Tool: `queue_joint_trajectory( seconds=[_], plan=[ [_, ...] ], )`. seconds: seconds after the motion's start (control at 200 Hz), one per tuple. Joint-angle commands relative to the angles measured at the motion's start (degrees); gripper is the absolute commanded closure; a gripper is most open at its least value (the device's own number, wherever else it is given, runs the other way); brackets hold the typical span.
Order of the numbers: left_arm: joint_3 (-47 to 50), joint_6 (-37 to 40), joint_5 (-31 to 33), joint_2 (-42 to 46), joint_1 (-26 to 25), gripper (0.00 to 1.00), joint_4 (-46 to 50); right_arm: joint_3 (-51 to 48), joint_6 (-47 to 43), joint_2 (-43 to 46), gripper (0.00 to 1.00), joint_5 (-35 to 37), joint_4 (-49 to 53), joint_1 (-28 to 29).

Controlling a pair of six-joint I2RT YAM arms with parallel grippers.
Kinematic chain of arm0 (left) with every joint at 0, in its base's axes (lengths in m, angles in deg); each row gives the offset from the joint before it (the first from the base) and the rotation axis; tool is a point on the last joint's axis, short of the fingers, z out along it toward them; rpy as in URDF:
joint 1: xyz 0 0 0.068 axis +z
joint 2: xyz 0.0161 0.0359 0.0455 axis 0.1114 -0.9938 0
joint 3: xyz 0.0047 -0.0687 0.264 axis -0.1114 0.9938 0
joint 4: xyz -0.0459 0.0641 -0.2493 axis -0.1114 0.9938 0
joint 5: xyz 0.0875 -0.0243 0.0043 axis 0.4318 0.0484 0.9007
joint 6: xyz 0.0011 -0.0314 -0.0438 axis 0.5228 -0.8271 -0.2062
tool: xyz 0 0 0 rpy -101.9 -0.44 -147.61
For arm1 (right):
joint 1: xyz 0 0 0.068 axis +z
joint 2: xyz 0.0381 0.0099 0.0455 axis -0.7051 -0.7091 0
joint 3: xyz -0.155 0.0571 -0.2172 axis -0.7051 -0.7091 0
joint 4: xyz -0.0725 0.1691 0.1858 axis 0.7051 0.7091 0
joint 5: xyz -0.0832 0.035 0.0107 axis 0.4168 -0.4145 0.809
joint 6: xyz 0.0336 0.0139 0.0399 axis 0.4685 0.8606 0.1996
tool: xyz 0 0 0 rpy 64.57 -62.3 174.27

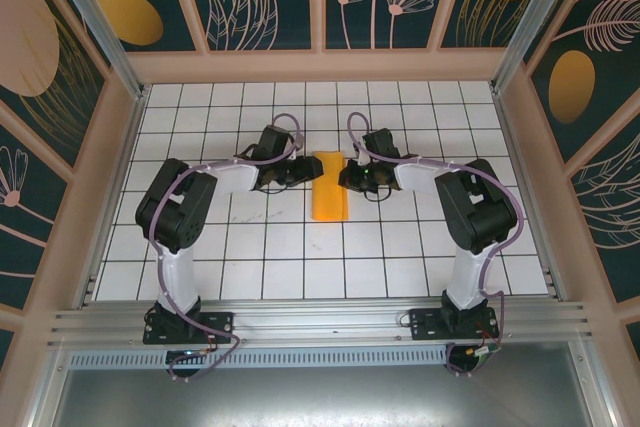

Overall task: Fold a paper plane with a square sheet of paper (fold left side to right side)
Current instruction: First fold in half a square sheet of paper at the center of the table.

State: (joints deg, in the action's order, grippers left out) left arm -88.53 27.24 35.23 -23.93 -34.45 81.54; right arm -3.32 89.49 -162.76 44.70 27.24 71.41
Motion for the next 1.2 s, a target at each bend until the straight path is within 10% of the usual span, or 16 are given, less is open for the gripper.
queue_joint_trajectory(
  seconds=[0.0, 0.891, 1.196],
  plan=[
    [-2.1, 2.4, 2.7, -1.9, -0.7, 0.5, 4.6, 1.5, -1.4, -0.9, 0.95, 0.9, 1.3, -0.5],
    [-8.9, 7.4, 9.0, -8.3, -3.7, 0.5, 14.4, -15.6, 3.0, 21.2, 0.18, 9.2, -13.3, -6.0],
    [-11.5, 8.8, 11.6, -10.3, -4.6, 0.49, 17.4, -17.0, 4.1, 21.7, 0.14, 7.5, -15.2, -6.7]
  ],
)
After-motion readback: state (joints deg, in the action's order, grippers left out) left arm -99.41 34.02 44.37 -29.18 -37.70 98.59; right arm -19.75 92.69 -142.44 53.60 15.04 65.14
